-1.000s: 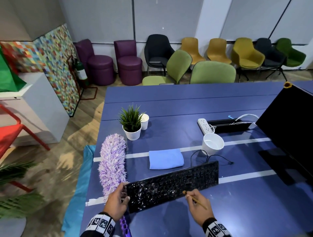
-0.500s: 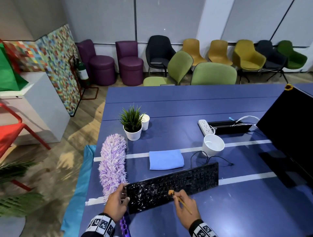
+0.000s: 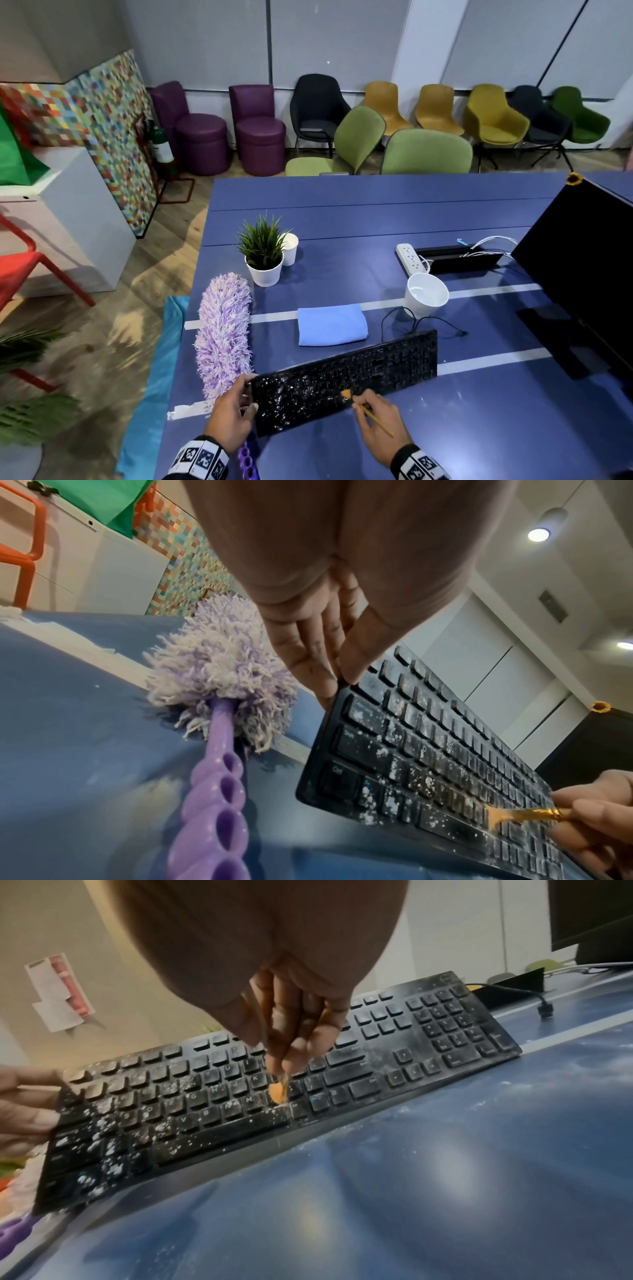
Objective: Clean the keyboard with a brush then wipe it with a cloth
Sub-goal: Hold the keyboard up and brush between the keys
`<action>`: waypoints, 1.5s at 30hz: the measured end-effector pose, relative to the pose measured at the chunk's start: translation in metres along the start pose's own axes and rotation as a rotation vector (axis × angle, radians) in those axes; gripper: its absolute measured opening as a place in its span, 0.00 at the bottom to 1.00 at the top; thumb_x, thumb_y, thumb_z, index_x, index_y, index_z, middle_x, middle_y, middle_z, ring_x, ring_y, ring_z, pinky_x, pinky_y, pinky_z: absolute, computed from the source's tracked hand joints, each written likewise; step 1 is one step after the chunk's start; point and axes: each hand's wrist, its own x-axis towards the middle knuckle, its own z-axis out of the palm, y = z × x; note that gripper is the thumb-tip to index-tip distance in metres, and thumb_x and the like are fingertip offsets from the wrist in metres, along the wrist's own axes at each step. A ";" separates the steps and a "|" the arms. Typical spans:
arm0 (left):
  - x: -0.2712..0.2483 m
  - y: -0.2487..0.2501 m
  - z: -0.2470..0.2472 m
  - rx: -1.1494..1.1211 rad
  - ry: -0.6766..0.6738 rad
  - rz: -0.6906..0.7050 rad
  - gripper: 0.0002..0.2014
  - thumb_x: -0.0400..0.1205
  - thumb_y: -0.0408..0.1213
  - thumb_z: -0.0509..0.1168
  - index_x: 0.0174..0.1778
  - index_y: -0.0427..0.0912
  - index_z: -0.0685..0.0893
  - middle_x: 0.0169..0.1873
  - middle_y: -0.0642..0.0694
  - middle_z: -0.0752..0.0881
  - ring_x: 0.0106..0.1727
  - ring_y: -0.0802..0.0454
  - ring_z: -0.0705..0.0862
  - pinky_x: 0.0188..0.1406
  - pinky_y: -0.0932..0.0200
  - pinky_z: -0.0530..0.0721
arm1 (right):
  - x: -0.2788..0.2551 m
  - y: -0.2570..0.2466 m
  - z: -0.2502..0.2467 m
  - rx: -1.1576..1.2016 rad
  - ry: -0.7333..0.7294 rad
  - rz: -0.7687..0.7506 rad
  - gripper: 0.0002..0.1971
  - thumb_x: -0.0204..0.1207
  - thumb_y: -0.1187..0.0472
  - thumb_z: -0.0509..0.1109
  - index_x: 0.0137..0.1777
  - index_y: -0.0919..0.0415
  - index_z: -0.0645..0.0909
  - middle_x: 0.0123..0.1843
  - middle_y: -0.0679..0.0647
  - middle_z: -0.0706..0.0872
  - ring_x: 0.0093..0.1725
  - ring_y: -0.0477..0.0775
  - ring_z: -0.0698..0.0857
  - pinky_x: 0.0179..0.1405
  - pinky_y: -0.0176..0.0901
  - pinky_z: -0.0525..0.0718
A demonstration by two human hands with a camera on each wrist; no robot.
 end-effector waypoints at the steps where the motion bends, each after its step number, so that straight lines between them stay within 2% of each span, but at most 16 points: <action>1: 0.000 0.000 0.000 -0.002 -0.004 0.000 0.37 0.75 0.20 0.68 0.57 0.75 0.70 0.48 0.75 0.85 0.43 0.65 0.89 0.46 0.71 0.82 | 0.001 0.001 0.000 0.003 0.009 0.002 0.13 0.76 0.33 0.49 0.41 0.36 0.69 0.38 0.45 0.81 0.34 0.41 0.82 0.35 0.42 0.85; 3: 0.000 0.000 0.001 -0.006 -0.009 0.002 0.36 0.75 0.20 0.67 0.58 0.73 0.70 0.48 0.75 0.85 0.44 0.65 0.89 0.46 0.73 0.82 | 0.003 0.002 -0.001 0.018 0.034 0.007 0.12 0.77 0.34 0.50 0.41 0.35 0.70 0.37 0.45 0.81 0.34 0.41 0.82 0.34 0.42 0.85; 6: 0.000 -0.001 0.000 -0.015 -0.006 -0.004 0.35 0.75 0.21 0.67 0.58 0.72 0.70 0.48 0.73 0.86 0.44 0.64 0.89 0.49 0.68 0.83 | 0.003 0.000 0.002 0.002 -0.047 0.003 0.09 0.78 0.39 0.52 0.41 0.36 0.70 0.38 0.45 0.83 0.34 0.42 0.83 0.34 0.42 0.86; 9: 0.002 -0.001 0.001 -0.010 0.001 0.010 0.37 0.75 0.21 0.67 0.58 0.75 0.70 0.48 0.74 0.86 0.45 0.65 0.89 0.50 0.67 0.85 | 0.002 -0.003 0.001 0.026 -0.010 0.027 0.05 0.78 0.48 0.60 0.41 0.38 0.71 0.36 0.43 0.82 0.33 0.41 0.82 0.30 0.35 0.82; 13: 0.003 -0.002 0.001 0.001 0.015 0.019 0.41 0.74 0.19 0.67 0.57 0.79 0.68 0.46 0.73 0.86 0.42 0.64 0.89 0.45 0.72 0.83 | 0.002 -0.010 0.002 0.080 -0.011 -0.045 0.12 0.78 0.57 0.64 0.39 0.36 0.71 0.34 0.37 0.81 0.34 0.37 0.81 0.33 0.32 0.80; 16: 0.004 -0.002 0.001 -0.001 0.014 0.021 0.40 0.75 0.19 0.66 0.58 0.79 0.69 0.47 0.72 0.87 0.43 0.63 0.90 0.46 0.72 0.83 | 0.003 -0.015 0.004 0.144 -0.017 -0.057 0.09 0.77 0.55 0.65 0.39 0.39 0.73 0.41 0.38 0.85 0.39 0.36 0.84 0.38 0.27 0.82; 18: 0.003 -0.003 0.000 -0.011 0.003 0.014 0.39 0.75 0.19 0.66 0.58 0.77 0.70 0.48 0.71 0.87 0.44 0.62 0.90 0.46 0.70 0.84 | 0.002 -0.021 0.006 0.120 -0.098 -0.086 0.05 0.77 0.51 0.63 0.40 0.40 0.73 0.43 0.43 0.87 0.40 0.38 0.86 0.40 0.35 0.86; 19: 0.003 -0.002 0.001 -0.011 -0.003 0.014 0.37 0.75 0.19 0.66 0.58 0.74 0.71 0.48 0.70 0.87 0.44 0.62 0.90 0.47 0.69 0.85 | 0.003 -0.018 0.007 0.101 -0.084 -0.086 0.05 0.77 0.50 0.63 0.40 0.38 0.73 0.43 0.42 0.87 0.39 0.39 0.86 0.40 0.38 0.87; 22: 0.002 -0.003 0.001 -0.013 -0.013 0.005 0.32 0.75 0.21 0.67 0.59 0.66 0.72 0.48 0.70 0.87 0.45 0.64 0.90 0.50 0.68 0.85 | 0.004 -0.001 0.005 0.081 0.054 0.001 0.07 0.77 0.48 0.60 0.40 0.33 0.71 0.40 0.41 0.85 0.37 0.40 0.85 0.36 0.40 0.87; 25: 0.002 -0.006 0.001 -0.013 -0.016 0.006 0.28 0.75 0.21 0.66 0.60 0.59 0.75 0.49 0.69 0.87 0.45 0.63 0.90 0.53 0.61 0.87 | 0.001 0.001 0.003 0.076 0.022 0.009 0.06 0.77 0.41 0.57 0.41 0.35 0.71 0.44 0.41 0.87 0.41 0.39 0.86 0.40 0.40 0.88; 28: 0.004 -0.006 0.001 -0.003 -0.025 0.005 0.31 0.75 0.21 0.66 0.60 0.66 0.72 0.49 0.69 0.87 0.46 0.63 0.90 0.52 0.63 0.86 | 0.002 -0.006 0.000 0.076 -0.019 -0.017 0.07 0.78 0.52 0.64 0.40 0.37 0.73 0.43 0.39 0.87 0.40 0.36 0.86 0.40 0.39 0.88; 31: 0.004 -0.004 0.000 -0.014 -0.018 0.014 0.36 0.76 0.22 0.67 0.60 0.74 0.70 0.49 0.71 0.87 0.47 0.64 0.90 0.52 0.67 0.84 | 0.005 -0.003 -0.006 0.089 0.188 0.086 0.13 0.78 0.57 0.67 0.40 0.33 0.73 0.40 0.43 0.87 0.38 0.40 0.86 0.37 0.38 0.86; 33: 0.004 -0.003 -0.001 -0.001 -0.014 0.021 0.38 0.76 0.22 0.67 0.60 0.77 0.69 0.49 0.72 0.87 0.47 0.65 0.90 0.51 0.71 0.83 | 0.005 -0.006 -0.009 0.091 0.225 0.106 0.13 0.78 0.56 0.68 0.39 0.34 0.72 0.42 0.43 0.87 0.40 0.41 0.86 0.40 0.37 0.85; 38: 0.004 -0.003 -0.001 0.002 -0.022 0.016 0.36 0.76 0.22 0.67 0.59 0.74 0.69 0.49 0.73 0.86 0.46 0.66 0.90 0.51 0.69 0.84 | 0.001 -0.001 -0.005 0.073 0.101 0.111 0.08 0.77 0.56 0.67 0.39 0.41 0.75 0.28 0.47 0.85 0.28 0.45 0.83 0.30 0.45 0.87; 41: 0.004 -0.003 -0.001 -0.003 -0.015 0.016 0.37 0.76 0.21 0.67 0.58 0.77 0.70 0.49 0.73 0.86 0.46 0.64 0.90 0.52 0.64 0.85 | 0.001 -0.003 -0.009 0.108 0.178 0.096 0.08 0.77 0.60 0.69 0.41 0.44 0.78 0.35 0.44 0.87 0.34 0.40 0.84 0.35 0.38 0.86; 45: 0.004 -0.005 0.000 0.001 -0.018 0.011 0.36 0.75 0.20 0.67 0.59 0.73 0.71 0.49 0.71 0.87 0.46 0.63 0.90 0.53 0.61 0.86 | 0.004 -0.016 -0.015 0.135 0.080 0.086 0.10 0.79 0.60 0.67 0.38 0.44 0.76 0.30 0.45 0.86 0.28 0.41 0.81 0.28 0.28 0.77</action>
